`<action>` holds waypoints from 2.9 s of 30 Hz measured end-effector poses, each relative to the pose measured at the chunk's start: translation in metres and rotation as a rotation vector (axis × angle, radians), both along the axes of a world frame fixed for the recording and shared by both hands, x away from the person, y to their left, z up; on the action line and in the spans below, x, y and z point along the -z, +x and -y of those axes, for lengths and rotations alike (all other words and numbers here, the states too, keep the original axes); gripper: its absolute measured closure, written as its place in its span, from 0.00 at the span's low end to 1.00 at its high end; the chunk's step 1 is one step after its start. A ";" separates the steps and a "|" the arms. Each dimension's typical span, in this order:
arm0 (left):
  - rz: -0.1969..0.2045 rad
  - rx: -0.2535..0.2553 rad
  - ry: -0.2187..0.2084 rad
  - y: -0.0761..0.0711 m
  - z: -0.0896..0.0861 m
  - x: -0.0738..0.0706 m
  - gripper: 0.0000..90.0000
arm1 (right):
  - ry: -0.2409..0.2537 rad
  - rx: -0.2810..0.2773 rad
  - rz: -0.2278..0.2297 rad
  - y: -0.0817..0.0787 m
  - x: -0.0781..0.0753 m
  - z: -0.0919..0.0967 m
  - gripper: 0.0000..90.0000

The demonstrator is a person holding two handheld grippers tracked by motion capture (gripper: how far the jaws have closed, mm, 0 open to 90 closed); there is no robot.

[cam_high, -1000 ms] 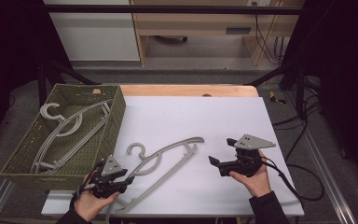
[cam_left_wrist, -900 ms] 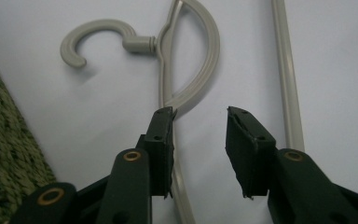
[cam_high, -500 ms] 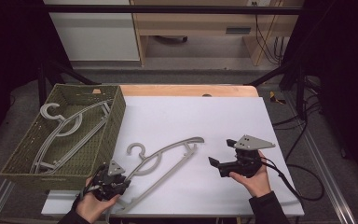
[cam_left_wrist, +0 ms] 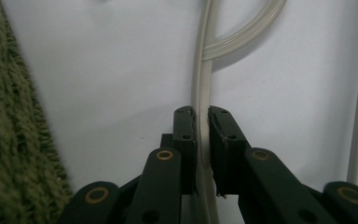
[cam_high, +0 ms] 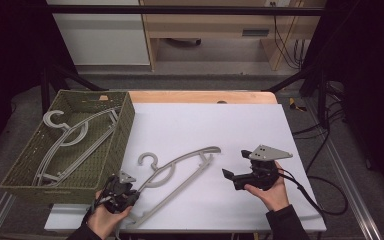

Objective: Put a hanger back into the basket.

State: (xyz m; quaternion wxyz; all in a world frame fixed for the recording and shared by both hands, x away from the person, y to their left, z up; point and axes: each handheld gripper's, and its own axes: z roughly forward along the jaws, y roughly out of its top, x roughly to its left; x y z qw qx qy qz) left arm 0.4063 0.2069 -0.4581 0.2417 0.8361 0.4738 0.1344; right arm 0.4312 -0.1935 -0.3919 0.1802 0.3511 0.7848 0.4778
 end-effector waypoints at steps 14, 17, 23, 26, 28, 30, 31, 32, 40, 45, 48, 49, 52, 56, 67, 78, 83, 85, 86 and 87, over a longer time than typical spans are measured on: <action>0.018 0.060 -0.119 0.015 0.066 0.006 0.90 | -0.009 -0.014 -0.019 0.002 0.006 -0.006 0.12; 0.034 0.088 -0.108 0.016 0.074 0.006 0.89 | -0.010 -0.021 -0.026 0.003 0.008 -0.008 0.13; 0.073 0.143 -0.213 0.015 0.053 -0.009 0.73 | -0.022 -0.027 -0.044 0.004 0.015 -0.014 0.16; 0.143 0.220 -0.268 0.011 0.037 -0.027 0.64 | -0.024 -0.041 -0.065 0.005 0.020 -0.020 0.17; 0.185 0.241 -0.275 0.010 0.030 -0.036 0.56 | -0.028 -0.054 -0.072 0.006 0.023 -0.023 0.19; 0.224 0.274 -0.295 0.009 0.022 -0.044 0.47 | -0.040 -0.062 -0.076 0.006 0.025 -0.028 0.20; 0.249 0.282 -0.298 0.009 0.019 -0.048 0.45 | -0.043 -0.068 -0.080 0.006 0.025 -0.030 0.21; 0.258 0.289 -0.302 0.009 0.017 -0.050 0.41 | -0.046 -0.077 -0.084 0.006 0.027 -0.034 0.23; 0.298 0.311 -0.324 0.008 0.003 -0.065 0.26 | -0.098 -0.178 -0.152 0.002 0.040 -0.073 0.44; 0.317 0.298 -0.331 0.008 -0.004 -0.072 0.24 | -0.127 -0.199 -0.169 0.004 0.048 -0.092 0.42; 0.325 0.285 -0.337 0.008 -0.008 -0.075 0.24 | -0.125 -0.195 -0.185 0.006 0.053 -0.099 0.44; 0.326 0.282 -0.338 0.008 -0.009 -0.075 0.24 | -0.134 -0.199 -0.188 0.006 0.055 -0.100 0.46; 0.327 0.280 -0.339 0.009 -0.010 -0.075 0.24 | -0.145 -0.196 -0.219 0.006 0.061 -0.105 0.63; 0.329 0.274 -0.328 0.009 -0.010 -0.074 0.24 | -0.171 -0.218 -0.258 0.009 0.069 -0.109 0.87; 0.320 0.263 -0.317 0.011 -0.012 -0.071 0.26 | -0.224 -0.217 -0.258 0.010 0.071 -0.106 0.99; 0.317 0.270 -0.315 0.011 -0.011 -0.069 0.27 | -0.237 0.069 -0.193 0.034 0.057 -0.025 1.00; 0.315 0.273 -0.310 0.011 -0.010 -0.068 0.27 | -0.262 0.085 -0.226 0.034 0.066 -0.018 1.00; 0.317 0.273 -0.308 0.011 -0.010 -0.069 0.27 | -0.256 0.096 -0.253 0.037 0.068 -0.020 1.00; 0.317 0.272 -0.309 0.011 -0.011 -0.069 0.27 | -0.261 0.096 -0.255 0.039 0.069 -0.020 1.00; 0.320 0.268 -0.309 0.011 -0.011 -0.069 0.27 | -0.251 0.104 -0.256 0.039 0.069 -0.020 1.00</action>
